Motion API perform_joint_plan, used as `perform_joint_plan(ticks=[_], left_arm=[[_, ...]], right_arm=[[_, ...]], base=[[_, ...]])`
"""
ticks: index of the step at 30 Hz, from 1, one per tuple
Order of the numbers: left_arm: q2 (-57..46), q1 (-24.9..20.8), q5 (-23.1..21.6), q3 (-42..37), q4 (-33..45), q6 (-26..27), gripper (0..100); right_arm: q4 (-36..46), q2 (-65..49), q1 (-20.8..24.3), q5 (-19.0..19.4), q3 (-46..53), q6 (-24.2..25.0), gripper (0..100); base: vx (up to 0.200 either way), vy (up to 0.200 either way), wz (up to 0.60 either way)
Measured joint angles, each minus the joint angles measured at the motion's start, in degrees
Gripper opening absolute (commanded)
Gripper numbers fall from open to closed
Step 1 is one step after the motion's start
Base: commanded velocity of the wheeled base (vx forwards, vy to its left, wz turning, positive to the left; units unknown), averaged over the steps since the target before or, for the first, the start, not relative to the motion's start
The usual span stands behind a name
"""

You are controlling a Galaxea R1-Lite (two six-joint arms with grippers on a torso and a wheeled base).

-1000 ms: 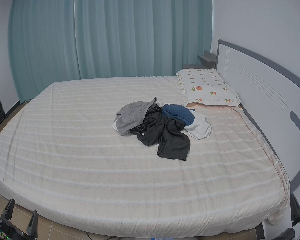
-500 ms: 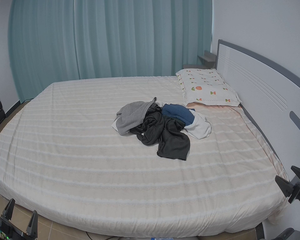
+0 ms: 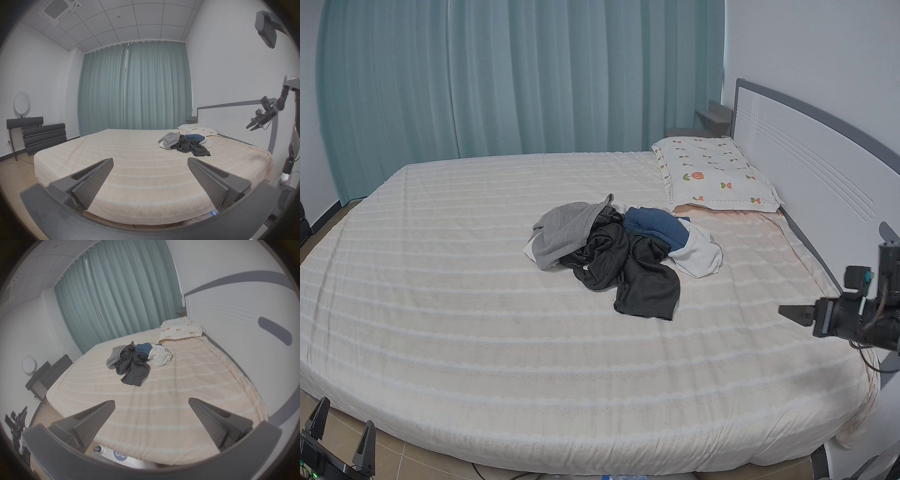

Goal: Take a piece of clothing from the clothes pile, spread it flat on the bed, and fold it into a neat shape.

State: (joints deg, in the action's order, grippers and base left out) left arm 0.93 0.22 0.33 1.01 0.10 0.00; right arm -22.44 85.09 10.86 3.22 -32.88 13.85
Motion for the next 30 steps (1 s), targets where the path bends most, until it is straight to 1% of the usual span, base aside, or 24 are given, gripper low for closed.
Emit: perform_joint_plan(ticks=[2, 8, 14, 21, 26, 30], left_arm=[[0.00, 0.00, -0.01, 0.00, 0.00, 0.00, 100], [0.00, 0.02, -0.01, 0.00, 0.00, 0.00, 100], [0.00, 0.02, -0.01, 0.00, 0.00, 0.00, 100], [0.00, 0.00, -0.01, 0.00, 0.00, 0.00, 100], [0.00, 0.00, 0.00, 0.00, 0.00, 0.00, 100], [0.00, 0.00, -0.01, 0.00, 0.00, 0.00, 100]], right_arm=[[-0.57, 4.77, 0.73, -0.27, -3.36, 1.28, 100], [-0.57, 21.77, 3.39, -1.80, -18.14, 5.44, 100], [2.26, 37.23, 6.34, -3.08, -35.45, 11.24, 100], [7.14, 52.46, 9.47, -4.69, -55.26, 17.79, 100], [10.57, 61.40, 11.09, -6.22, -65.55, 20.86, 100], [12.07, 66.56, 11.74, -7.62, -70.68, 21.98, 100]], base=[[0.000, 0.000, 0.00], [0.000, 0.000, 0.00], [0.000, 0.000, 0.00], [0.000, 0.000, 0.00], [0.000, 0.000, 0.00], [0.000, 0.000, 0.00]])
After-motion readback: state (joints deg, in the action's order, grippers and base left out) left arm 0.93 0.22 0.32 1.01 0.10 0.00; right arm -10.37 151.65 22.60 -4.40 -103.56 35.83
